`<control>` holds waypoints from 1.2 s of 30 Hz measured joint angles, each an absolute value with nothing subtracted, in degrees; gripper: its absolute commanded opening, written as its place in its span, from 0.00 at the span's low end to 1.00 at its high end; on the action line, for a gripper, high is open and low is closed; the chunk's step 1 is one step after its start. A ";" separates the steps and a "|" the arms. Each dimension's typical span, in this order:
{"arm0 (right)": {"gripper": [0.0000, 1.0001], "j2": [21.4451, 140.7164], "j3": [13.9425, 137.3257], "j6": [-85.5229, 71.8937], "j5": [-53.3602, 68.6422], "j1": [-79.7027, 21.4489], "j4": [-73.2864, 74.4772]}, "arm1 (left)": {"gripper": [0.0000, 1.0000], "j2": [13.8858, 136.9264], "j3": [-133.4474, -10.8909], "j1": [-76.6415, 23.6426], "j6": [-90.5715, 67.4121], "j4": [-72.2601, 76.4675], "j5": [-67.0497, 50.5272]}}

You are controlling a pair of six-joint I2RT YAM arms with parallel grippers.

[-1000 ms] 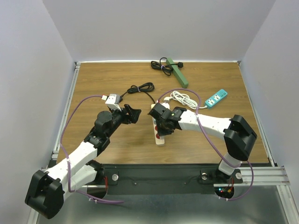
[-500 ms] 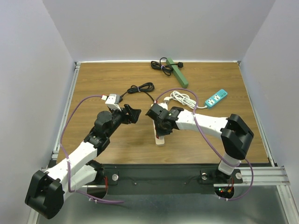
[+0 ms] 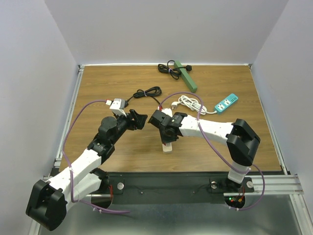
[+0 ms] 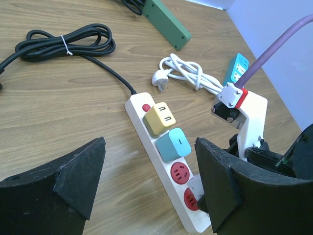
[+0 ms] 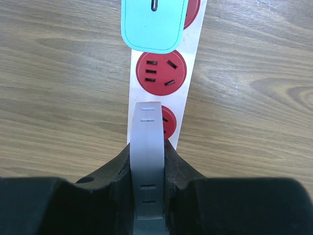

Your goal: Insert the plug

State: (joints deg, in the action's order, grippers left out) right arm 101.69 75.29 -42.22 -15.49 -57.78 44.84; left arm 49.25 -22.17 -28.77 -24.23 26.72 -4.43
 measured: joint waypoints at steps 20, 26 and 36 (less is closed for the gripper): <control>0.00 102.56 76.09 -42.52 -15.94 -58.59 45.50 | 0.85 48.60 -22.17 -28.77 -24.23 26.70 -4.45; 0.00 102.69 76.09 -42.78 -15.94 -58.63 45.45 | 0.85 48.51 -22.17 -28.77 -24.23 26.68 -4.45; 0.00 102.85 76.07 -43.13 -15.92 -59.07 45.41 | 0.85 48.07 -22.17 -28.77 -24.23 26.50 -4.40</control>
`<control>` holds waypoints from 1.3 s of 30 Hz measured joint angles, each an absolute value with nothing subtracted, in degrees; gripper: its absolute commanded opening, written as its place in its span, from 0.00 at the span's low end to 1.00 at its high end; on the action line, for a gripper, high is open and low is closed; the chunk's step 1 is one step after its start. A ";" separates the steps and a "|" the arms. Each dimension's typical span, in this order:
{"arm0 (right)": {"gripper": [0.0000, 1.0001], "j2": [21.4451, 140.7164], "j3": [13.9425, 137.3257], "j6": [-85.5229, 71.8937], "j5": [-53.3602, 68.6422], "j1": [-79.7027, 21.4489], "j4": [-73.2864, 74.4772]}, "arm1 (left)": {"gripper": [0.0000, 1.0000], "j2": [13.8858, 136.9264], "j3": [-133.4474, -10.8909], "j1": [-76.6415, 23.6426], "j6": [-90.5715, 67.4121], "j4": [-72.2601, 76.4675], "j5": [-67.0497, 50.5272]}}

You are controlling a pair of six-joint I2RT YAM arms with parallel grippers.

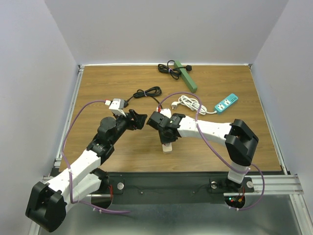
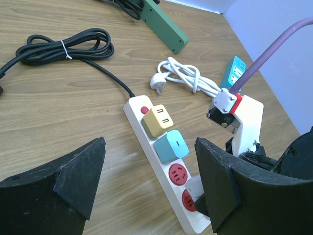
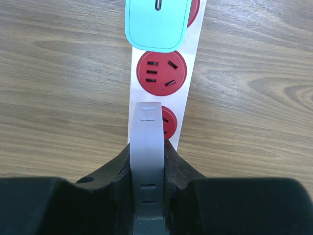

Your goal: Insert the plug

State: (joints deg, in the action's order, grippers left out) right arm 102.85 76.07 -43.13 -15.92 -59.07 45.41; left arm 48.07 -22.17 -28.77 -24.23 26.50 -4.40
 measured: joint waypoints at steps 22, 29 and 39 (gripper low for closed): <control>0.00 102.98 74.39 -43.11 -15.92 -59.33 43.27 | 0.85 47.40 -22.17 -28.77 -24.23 25.87 -4.23; 0.00 103.00 73.78 -43.11 -15.92 -59.33 43.03 | 0.85 47.40 -22.17 -28.77 -24.23 25.85 -4.16; 0.00 103.07 73.56 -43.09 -15.90 -59.33 42.63 | 0.85 47.37 -22.17 -28.75 -24.23 25.85 -3.99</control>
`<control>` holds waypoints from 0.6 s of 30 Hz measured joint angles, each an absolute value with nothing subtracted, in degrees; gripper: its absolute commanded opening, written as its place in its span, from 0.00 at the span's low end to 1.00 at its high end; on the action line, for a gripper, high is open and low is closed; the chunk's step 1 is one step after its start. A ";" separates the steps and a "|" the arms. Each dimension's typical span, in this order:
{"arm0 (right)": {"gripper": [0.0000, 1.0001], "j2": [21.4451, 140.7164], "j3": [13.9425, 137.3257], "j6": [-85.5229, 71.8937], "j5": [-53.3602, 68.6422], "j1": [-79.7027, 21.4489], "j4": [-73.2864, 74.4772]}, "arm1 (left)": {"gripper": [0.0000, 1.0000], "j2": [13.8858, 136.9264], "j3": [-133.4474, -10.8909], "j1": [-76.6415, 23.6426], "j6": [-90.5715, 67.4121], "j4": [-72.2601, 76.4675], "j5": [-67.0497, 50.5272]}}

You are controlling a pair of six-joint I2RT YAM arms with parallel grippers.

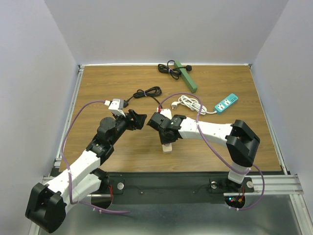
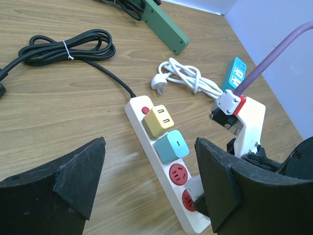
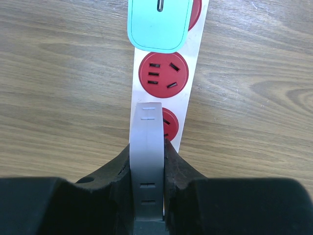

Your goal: Insert the plug

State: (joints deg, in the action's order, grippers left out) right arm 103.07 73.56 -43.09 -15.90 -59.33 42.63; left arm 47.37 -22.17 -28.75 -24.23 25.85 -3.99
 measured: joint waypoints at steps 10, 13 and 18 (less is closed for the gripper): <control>0.00 104.60 71.99 -43.81 -14.94 -59.44 39.31 | 0.85 47.13 -22.17 -28.77 -24.21 25.82 -3.99; 0.00 104.55 71.88 -43.83 -14.94 -59.44 39.16 | 0.85 46.94 -22.17 -28.75 -24.21 25.80 -3.99; 0.00 103.98 70.98 -44.03 -15.05 -59.44 38.30 | 0.85 46.72 -22.17 -28.77 -24.21 25.63 -3.99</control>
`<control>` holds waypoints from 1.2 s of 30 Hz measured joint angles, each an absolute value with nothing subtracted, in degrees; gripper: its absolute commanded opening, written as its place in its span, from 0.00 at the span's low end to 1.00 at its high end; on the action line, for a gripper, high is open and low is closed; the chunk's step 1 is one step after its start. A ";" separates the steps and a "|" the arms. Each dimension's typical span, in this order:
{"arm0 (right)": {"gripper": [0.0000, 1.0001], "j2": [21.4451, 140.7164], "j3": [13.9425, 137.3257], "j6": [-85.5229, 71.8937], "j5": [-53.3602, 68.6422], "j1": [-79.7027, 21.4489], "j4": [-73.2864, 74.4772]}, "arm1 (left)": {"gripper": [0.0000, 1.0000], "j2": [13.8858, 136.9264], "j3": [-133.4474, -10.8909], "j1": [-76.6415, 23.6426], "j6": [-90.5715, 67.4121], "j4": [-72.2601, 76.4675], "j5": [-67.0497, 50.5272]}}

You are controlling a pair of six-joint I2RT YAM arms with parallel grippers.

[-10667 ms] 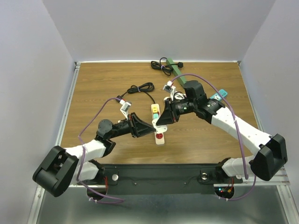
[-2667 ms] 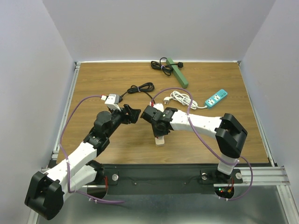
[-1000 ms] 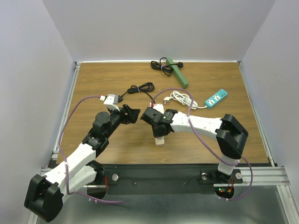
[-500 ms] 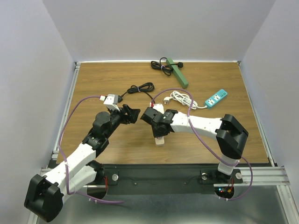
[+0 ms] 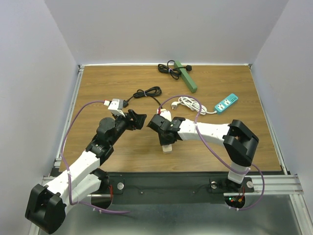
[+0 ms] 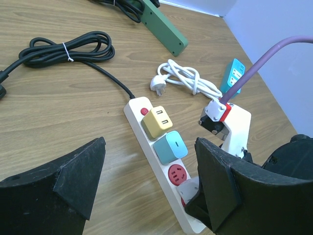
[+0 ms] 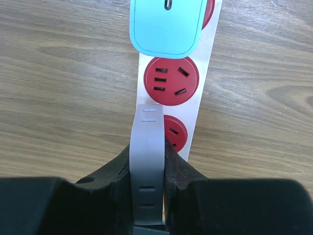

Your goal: Insert the plug

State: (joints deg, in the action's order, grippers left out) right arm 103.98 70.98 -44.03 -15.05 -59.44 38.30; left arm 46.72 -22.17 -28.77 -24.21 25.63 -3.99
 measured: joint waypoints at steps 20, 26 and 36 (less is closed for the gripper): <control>0.77 102.13 71.83 -43.07 -15.92 -59.31 36.71 | 0.85 47.64 -23.99 -28.75 -24.23 22.31 -2.17; 0.86 99.07 71.83 -41.76 -16.69 -58.43 37.04 | 0.86 47.62 -25.45 -28.75 -24.21 20.73 -1.32; 1.00 87.66 67.70 -36.21 -20.62 -48.47 36.69 | 0.89 46.70 -29.45 -28.73 -24.12 13.58 4.01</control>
State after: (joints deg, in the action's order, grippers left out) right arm 87.66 67.70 -36.21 -20.62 -48.47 36.69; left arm 46.70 -29.45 -28.73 -24.12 13.58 4.01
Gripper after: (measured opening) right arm 0.980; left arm 0.879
